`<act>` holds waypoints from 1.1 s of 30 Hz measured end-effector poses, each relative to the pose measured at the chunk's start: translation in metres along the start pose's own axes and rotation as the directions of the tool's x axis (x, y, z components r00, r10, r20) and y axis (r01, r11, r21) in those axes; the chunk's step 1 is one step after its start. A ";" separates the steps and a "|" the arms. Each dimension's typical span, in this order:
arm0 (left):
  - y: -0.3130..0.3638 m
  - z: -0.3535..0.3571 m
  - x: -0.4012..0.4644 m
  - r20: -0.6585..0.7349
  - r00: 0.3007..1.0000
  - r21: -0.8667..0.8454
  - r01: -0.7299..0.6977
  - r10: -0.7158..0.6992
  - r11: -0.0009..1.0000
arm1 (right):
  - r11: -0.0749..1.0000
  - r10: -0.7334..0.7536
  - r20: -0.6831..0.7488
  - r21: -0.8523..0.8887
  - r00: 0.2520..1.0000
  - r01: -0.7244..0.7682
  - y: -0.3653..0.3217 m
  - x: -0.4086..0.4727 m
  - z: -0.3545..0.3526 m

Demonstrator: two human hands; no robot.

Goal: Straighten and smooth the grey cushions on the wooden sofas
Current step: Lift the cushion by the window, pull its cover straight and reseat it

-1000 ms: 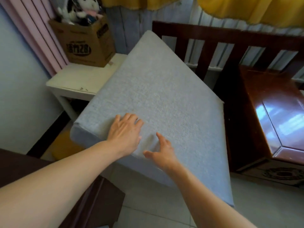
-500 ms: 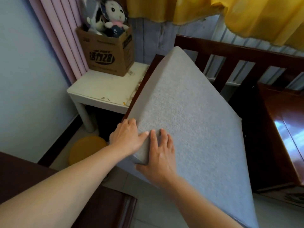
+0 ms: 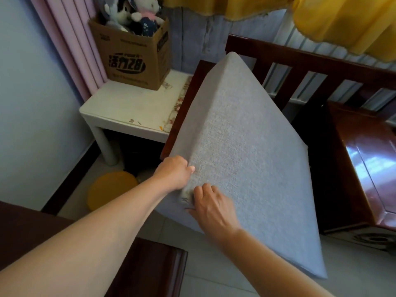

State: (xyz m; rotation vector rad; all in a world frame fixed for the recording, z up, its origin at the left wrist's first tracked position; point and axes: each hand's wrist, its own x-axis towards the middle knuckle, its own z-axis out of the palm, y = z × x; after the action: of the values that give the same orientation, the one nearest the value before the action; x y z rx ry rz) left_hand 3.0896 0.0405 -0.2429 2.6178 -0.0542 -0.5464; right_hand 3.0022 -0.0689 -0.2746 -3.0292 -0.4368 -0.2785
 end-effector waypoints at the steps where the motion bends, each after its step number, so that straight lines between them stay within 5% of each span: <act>1: 0.000 -0.001 0.000 -0.005 1.000 -0.009 -0.008 0.008 1.000 | 1.000 -0.013 0.009 -0.020 1.000 0.013 0.000 -0.001 0.001; 20: -0.012 -0.018 -0.060 -0.149 0.975 -0.056 -0.173 0.163 0.983 | 0.971 -0.231 0.113 -0.029 0.966 0.236 -0.023 -0.032 -0.048; 33: -0.047 0.010 -0.164 -0.263 0.963 0.075 -0.037 0.055 0.997 | 0.894 -0.399 -0.093 0.182 0.912 0.410 -0.075 -0.111 -0.040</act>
State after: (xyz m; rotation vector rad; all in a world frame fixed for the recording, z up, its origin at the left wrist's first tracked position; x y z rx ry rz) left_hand 2.9325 0.0993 -0.2117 2.7260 -0.0489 -0.1770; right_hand 2.8698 -0.0315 -0.2530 -2.7026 -1.0282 -0.3147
